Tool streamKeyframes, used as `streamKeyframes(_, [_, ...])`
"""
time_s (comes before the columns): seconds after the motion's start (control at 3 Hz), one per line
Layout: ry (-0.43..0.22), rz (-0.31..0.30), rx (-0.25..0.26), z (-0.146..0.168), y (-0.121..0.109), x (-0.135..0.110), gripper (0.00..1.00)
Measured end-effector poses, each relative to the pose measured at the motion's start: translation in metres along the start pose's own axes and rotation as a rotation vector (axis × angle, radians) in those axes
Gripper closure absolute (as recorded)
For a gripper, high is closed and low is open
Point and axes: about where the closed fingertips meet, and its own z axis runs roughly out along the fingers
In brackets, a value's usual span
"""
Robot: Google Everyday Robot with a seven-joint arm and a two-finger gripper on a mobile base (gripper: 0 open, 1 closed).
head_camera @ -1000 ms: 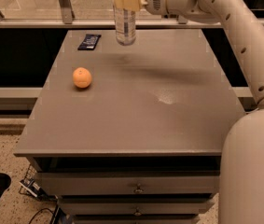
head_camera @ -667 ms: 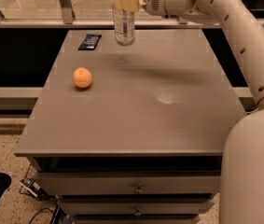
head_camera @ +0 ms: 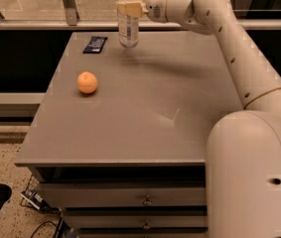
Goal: Move blue plastic bottle near rxbar blueberry
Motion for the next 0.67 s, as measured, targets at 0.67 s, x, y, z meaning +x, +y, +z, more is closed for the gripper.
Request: streamKeyframes(0.67, [0.019,-0.041,0.011,0.029,-0.022,0.021,1.00])
